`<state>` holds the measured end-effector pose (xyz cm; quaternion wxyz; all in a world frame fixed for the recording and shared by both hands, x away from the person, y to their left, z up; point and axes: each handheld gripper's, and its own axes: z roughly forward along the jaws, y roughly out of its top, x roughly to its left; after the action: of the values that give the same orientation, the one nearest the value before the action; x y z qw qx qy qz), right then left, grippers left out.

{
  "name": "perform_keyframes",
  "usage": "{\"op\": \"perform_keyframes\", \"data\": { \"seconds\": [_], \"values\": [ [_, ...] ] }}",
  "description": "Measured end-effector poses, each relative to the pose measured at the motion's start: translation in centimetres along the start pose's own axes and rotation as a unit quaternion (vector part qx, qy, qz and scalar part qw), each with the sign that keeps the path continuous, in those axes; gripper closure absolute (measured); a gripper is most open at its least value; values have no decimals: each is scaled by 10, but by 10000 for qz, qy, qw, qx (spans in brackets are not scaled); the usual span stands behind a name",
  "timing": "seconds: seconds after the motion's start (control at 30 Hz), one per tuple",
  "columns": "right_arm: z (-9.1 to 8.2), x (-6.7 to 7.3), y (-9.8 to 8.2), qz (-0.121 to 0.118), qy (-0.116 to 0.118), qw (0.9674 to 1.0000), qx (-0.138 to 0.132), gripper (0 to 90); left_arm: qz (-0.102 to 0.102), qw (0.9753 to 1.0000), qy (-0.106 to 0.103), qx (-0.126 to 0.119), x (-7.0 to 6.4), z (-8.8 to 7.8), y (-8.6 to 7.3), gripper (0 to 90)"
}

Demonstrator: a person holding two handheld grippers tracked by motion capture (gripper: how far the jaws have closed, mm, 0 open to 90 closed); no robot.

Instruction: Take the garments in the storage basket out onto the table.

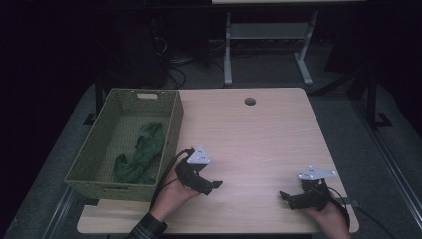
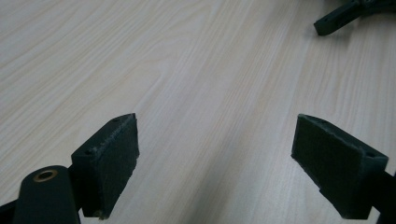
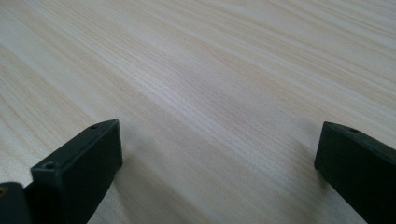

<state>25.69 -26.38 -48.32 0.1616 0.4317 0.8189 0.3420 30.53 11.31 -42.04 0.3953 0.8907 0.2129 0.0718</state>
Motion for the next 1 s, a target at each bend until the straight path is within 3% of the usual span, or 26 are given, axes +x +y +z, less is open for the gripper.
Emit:
{"op": "perform_keyframes", "data": {
  "seconds": [0.33, 1.0],
  "values": [
    [0, 0, 0, 2, 0, 10000, 0, 5, -17, 9999, -96, -59, -1, -6, 6, 141],
    [0, 0, 0, 6, -1, 10000, 0, 5, 12, 9997, -49, -226, 8, -23, 28, 141]
  ]
}}
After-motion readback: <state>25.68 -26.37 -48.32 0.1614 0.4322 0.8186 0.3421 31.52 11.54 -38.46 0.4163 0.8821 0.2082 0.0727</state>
